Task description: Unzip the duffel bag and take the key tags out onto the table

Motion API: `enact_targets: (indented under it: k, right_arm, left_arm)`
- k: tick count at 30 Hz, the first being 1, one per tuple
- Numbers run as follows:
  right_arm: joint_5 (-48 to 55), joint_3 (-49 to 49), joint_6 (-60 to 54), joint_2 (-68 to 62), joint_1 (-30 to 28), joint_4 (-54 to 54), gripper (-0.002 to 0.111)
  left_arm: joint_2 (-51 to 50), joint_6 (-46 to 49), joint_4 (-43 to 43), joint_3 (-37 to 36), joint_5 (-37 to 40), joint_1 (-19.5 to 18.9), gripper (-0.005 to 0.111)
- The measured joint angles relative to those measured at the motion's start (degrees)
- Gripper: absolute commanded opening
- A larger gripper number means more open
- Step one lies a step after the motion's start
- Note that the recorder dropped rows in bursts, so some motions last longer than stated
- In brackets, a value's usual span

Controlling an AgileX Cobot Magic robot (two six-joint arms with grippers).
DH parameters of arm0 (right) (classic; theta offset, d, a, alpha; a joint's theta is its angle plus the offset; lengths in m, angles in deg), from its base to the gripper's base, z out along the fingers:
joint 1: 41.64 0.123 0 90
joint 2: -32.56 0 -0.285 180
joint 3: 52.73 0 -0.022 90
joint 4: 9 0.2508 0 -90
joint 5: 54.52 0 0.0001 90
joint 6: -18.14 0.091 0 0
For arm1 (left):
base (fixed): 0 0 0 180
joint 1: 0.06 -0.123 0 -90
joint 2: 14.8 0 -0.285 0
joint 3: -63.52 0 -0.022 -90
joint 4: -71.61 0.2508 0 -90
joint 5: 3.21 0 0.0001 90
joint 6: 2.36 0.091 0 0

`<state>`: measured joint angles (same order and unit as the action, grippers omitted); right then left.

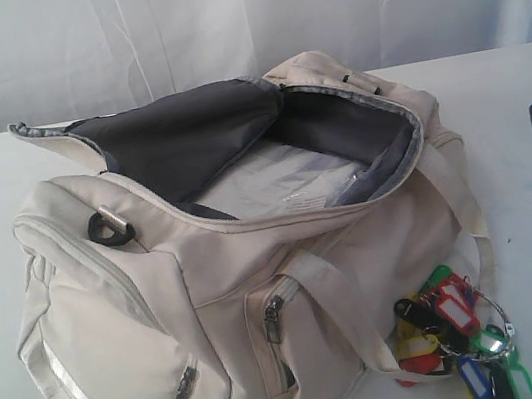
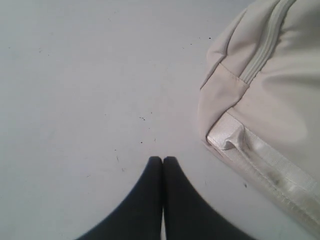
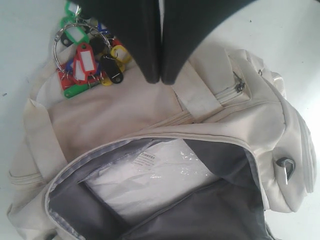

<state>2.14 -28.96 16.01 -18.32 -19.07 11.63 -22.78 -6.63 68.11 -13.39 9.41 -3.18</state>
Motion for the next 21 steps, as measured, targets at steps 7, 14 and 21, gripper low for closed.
enact_targets:
  k: [7, 14, 21]
  right_arm:
    - [0.0, 0.0, 0.0, 0.0, 0.0, 0.0, 0.0]
    - [0.0, 0.0, 0.0, 0.0, 0.0, 0.0, 0.0]
    - [0.0, 0.0, 0.0, 0.0, 0.0, 0.0, 0.0]
  left_arm:
    - [0.0, -1.8, 0.0, 0.0, -0.4, 0.0, 0.0]
    - [0.0, -1.4, 0.0, 0.0, -0.8, 0.0, 0.0]
    - [0.0, -1.5, 0.0, 0.0, -0.8, 0.0, 0.0]
